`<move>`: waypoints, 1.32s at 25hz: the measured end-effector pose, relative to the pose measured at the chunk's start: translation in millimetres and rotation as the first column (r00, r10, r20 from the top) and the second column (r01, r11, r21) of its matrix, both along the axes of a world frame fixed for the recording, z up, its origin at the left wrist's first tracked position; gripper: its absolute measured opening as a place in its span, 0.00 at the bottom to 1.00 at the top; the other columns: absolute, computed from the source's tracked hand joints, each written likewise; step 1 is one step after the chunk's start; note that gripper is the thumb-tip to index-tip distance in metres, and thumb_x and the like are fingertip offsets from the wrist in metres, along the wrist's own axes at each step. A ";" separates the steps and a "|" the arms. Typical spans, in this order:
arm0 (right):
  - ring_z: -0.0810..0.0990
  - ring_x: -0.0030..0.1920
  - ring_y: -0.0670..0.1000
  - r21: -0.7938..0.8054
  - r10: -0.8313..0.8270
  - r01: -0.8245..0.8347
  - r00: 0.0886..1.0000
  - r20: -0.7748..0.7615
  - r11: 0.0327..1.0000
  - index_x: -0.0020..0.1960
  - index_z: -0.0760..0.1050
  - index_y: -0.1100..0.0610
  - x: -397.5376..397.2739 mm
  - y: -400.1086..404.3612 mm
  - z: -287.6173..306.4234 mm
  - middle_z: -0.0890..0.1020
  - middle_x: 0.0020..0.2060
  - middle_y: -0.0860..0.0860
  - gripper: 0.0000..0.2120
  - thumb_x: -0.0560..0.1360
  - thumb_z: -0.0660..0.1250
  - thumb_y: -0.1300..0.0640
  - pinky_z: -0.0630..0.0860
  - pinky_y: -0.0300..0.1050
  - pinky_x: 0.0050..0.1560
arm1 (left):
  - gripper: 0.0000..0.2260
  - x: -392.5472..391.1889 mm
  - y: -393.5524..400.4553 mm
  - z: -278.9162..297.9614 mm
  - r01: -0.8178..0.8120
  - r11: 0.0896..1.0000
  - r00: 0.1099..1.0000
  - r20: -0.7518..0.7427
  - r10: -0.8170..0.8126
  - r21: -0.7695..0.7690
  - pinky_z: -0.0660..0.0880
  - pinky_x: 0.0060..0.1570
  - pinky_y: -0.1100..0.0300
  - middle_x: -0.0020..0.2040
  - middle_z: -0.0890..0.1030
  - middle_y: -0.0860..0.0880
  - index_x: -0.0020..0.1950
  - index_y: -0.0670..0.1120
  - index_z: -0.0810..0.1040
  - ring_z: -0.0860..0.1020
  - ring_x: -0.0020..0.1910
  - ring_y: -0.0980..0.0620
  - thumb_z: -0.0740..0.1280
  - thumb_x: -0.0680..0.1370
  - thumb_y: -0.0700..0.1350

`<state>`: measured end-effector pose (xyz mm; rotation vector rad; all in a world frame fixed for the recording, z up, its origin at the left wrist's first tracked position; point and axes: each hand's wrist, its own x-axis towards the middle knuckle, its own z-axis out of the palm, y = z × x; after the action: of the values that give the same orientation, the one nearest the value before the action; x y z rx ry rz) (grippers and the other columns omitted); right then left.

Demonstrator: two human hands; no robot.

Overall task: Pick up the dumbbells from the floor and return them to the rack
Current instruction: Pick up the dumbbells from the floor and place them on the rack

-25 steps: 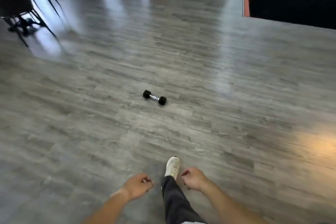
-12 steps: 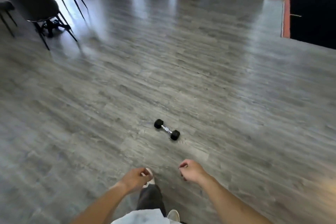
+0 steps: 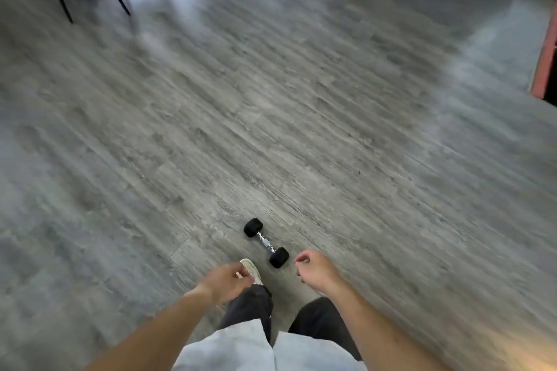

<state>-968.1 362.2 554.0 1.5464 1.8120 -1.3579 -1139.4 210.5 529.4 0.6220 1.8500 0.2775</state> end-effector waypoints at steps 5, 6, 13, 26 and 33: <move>0.83 0.52 0.53 -0.121 0.107 -0.105 0.994 0.011 0.987 0.47 0.80 0.49 -61.3 48.5 -66.5 0.86 0.47 0.49 0.09 0.74 0.61 0.55 0.78 0.47 0.59 | 0.09 1.1 52.9 -36.7 -0.094 0.993 0.995 0.014 0.095 -0.072 0.69 0.37 0.67 0.33 0.76 0.56 0.37 0.58 0.75 0.74 0.37 0.58 0.69 0.77 0.54; 0.83 0.54 0.54 -0.156 0.128 -0.125 0.992 0.011 0.980 0.47 0.80 0.49 -70.2 54.2 -88.1 0.86 0.48 0.50 0.10 0.74 0.60 0.55 0.78 0.48 0.60 | 0.10 5.7 56.4 -52.5 -0.148 0.984 0.988 0.037 0.152 -0.095 0.71 0.40 0.64 0.32 0.77 0.56 0.37 0.57 0.75 0.74 0.37 0.57 0.70 0.77 0.54; 0.83 0.51 0.53 -0.280 0.208 -0.173 0.973 0.102 0.944 0.44 0.79 0.48 -97.4 96.4 -317.9 0.86 0.47 0.49 0.09 0.73 0.61 0.55 0.79 0.49 0.59 | 0.06 61.3 82.6 -253.1 -0.417 0.868 0.878 0.130 0.461 -0.269 0.75 0.45 0.66 0.38 0.82 0.55 0.39 0.57 0.78 0.79 0.39 0.60 0.71 0.76 0.52; 0.77 0.63 0.60 -0.149 0.380 -0.354 0.898 0.222 0.923 0.64 0.72 0.58 -128.7 92.0 -686.5 0.79 0.61 0.56 0.24 0.76 0.65 0.43 0.72 0.49 0.62 | 0.38 132.3 126.2 -608.2 -0.822 0.475 0.475 0.084 0.876 -0.313 0.75 0.60 0.52 0.62 0.74 0.50 0.70 0.54 0.64 0.77 0.62 0.48 0.77 0.66 0.62; 0.85 0.47 0.59 -0.252 0.379 -0.312 0.880 0.287 0.916 0.51 0.75 0.59 -121.7 87.9 -572.3 0.84 0.47 0.58 0.15 0.78 0.59 0.48 0.80 0.58 0.55 | 0.38 109.5 139.5 -500.3 -0.792 0.522 0.531 0.066 0.845 -0.317 0.77 0.58 0.54 0.57 0.79 0.51 0.62 0.56 0.73 0.79 0.58 0.50 0.79 0.54 0.62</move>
<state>-1089.7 450.1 -18.2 1.1873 1.5941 -1.0041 -1029.9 350.0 29.0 -0.5310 1.8020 0.6962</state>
